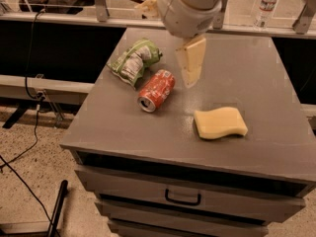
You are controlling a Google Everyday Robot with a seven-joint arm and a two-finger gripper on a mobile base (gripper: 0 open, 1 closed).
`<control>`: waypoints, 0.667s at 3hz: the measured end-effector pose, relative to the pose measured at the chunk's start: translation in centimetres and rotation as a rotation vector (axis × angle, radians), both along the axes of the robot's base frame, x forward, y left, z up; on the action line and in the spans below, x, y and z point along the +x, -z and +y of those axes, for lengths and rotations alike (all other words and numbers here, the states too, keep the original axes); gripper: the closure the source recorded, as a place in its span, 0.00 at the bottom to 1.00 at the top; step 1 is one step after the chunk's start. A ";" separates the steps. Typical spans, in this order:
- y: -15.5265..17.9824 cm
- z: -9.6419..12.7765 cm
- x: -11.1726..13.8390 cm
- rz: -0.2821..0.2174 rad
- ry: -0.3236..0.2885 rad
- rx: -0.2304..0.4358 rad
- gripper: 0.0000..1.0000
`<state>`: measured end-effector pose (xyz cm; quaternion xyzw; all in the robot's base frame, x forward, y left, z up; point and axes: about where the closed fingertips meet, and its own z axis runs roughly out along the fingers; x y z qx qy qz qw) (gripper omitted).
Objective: Place coke can upright
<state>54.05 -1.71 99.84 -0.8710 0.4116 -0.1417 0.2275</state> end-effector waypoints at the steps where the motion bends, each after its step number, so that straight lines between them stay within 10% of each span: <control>1: -0.2 0.3 0.1 -0.016 -0.010 -0.016 0.00; 2: 0.0 0.8 0.0 -0.001 -0.064 -0.034 0.00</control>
Offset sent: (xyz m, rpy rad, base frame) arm 0.0023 0.0172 -0.0116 -0.1046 0.0241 0.2180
